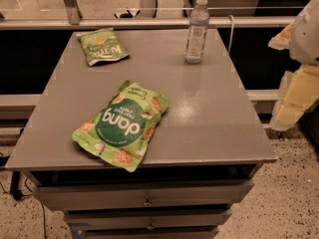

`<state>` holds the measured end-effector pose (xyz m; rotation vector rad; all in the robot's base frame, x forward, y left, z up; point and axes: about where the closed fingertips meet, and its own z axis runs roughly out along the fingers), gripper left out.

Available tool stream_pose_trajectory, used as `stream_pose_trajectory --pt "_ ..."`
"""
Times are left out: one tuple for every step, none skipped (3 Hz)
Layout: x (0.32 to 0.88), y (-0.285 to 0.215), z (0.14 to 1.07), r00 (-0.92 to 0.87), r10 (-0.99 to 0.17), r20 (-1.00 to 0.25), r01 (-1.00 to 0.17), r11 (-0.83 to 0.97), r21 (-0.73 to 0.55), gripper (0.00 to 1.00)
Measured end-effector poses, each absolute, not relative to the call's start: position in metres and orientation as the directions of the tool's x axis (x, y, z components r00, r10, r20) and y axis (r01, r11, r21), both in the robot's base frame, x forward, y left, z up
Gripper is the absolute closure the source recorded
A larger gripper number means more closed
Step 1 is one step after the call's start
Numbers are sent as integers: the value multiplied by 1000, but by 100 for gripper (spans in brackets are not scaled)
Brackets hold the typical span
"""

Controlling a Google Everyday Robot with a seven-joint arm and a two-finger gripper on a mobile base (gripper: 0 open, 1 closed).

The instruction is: Pick green jalapeno chip bag

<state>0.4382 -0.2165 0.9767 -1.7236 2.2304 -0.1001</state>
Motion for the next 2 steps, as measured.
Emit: stream_pose_trajectory --pt "438 -217 977 -221 -953 -207 -931 270 -248 0" --pt "445 -211 979 -212 -950 -231 -928 270 -258 0"
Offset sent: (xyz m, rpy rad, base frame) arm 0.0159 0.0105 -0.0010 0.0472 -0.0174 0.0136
